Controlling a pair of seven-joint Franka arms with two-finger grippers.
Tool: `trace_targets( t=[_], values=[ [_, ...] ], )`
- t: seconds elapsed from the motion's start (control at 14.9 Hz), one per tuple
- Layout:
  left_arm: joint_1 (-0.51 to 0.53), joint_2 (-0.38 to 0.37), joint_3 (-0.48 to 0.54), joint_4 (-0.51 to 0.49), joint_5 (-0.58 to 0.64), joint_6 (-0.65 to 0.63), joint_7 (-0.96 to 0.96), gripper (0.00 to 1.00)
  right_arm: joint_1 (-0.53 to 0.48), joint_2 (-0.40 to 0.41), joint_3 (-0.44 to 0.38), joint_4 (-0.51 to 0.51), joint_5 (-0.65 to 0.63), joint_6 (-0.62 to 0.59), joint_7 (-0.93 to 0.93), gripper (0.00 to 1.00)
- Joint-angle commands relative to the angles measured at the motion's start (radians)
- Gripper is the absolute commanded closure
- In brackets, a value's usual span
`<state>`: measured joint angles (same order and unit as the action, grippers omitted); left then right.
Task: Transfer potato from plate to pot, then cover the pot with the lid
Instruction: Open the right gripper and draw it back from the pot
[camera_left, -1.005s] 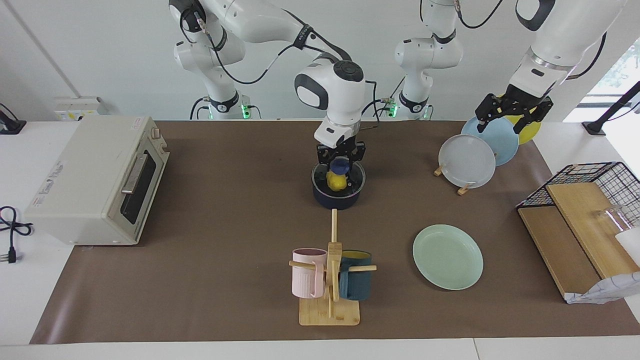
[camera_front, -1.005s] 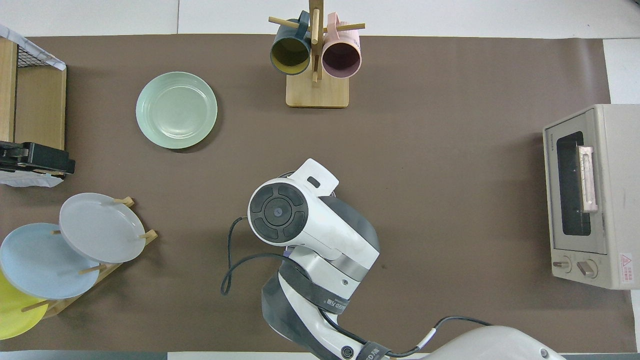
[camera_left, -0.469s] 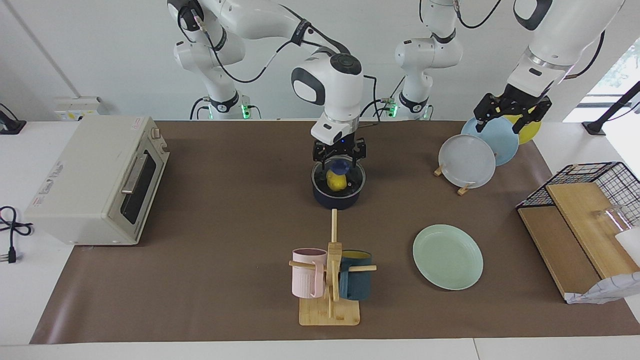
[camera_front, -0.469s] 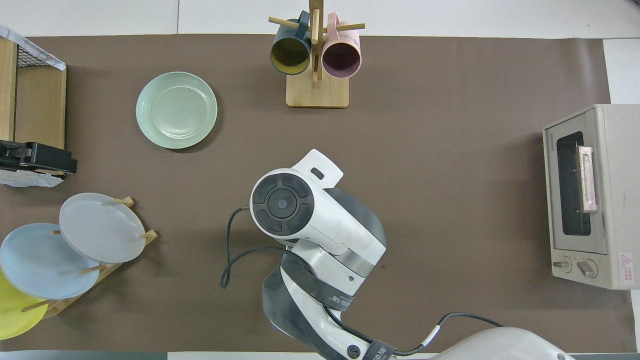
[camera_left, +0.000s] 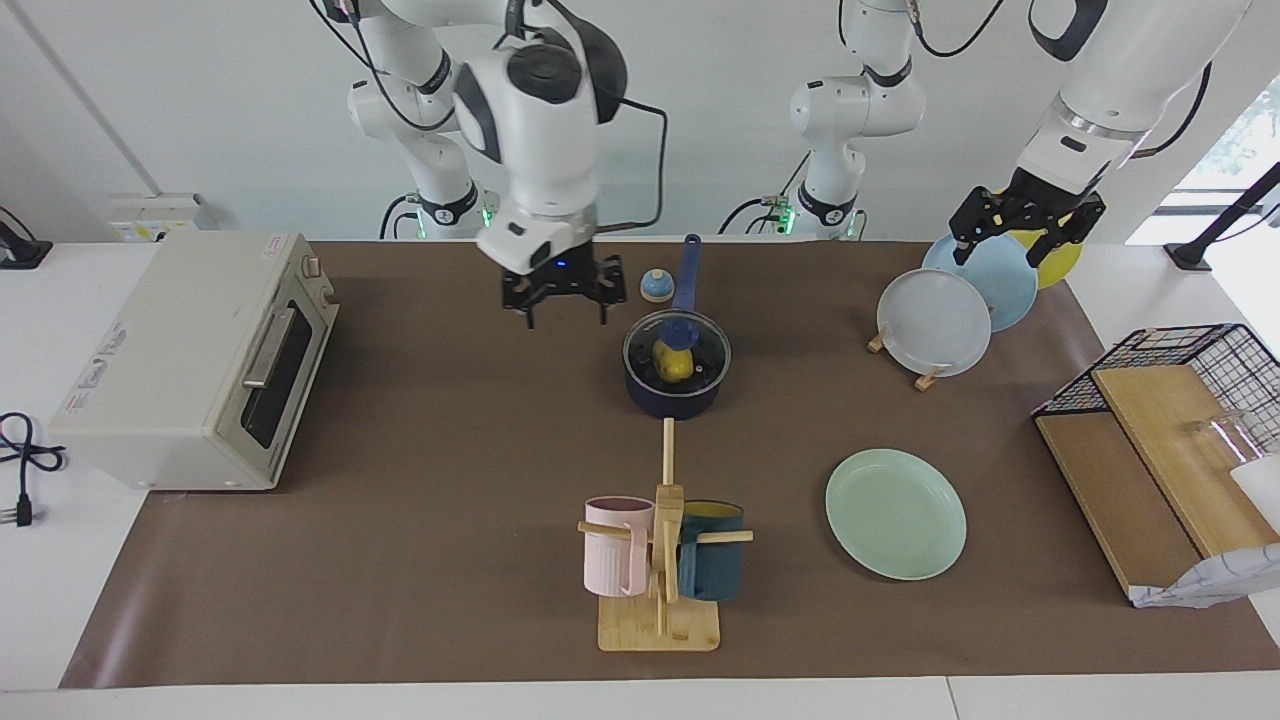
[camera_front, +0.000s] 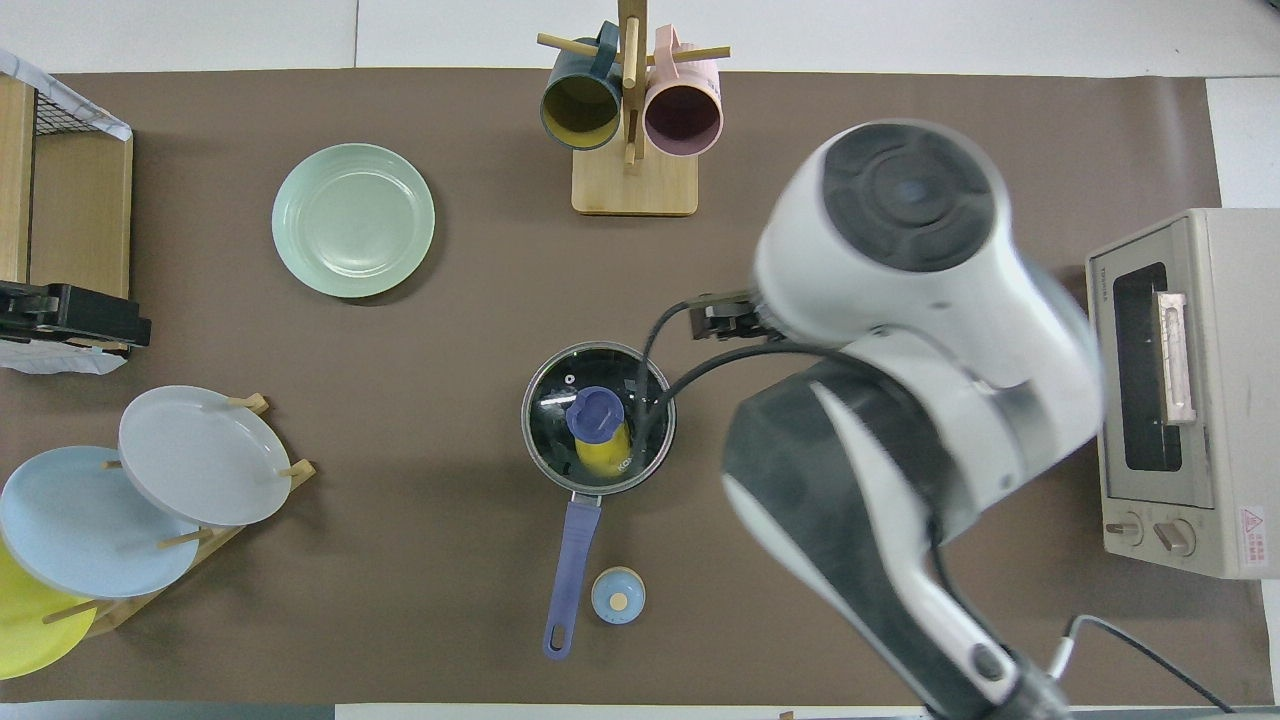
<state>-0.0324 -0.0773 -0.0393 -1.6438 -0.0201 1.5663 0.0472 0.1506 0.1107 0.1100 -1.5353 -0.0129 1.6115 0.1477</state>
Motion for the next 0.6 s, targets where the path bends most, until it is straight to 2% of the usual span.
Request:
trace_targets(
  t=[0.0, 0.2, 0.54],
  values=[
    [0.008, -0.006, -0.010, -0.005, 0.015, 0.003, 0.008, 0.00, 0.014, -0.029, -0.058, -0.006, -0.031, -0.045, -0.069, 0.00],
    [0.008, -0.009, -0.010, -0.005, 0.015, -0.005, 0.005, 0.00, 0.011, -0.039, -0.140, -0.011, -0.032, -0.071, -0.100, 0.00],
    [0.006, -0.009, -0.010, -0.007, 0.015, 0.000, 0.005, 0.00, -0.025, -0.048, -0.147, -0.017, -0.030, -0.104, -0.099, 0.00]
  ],
)
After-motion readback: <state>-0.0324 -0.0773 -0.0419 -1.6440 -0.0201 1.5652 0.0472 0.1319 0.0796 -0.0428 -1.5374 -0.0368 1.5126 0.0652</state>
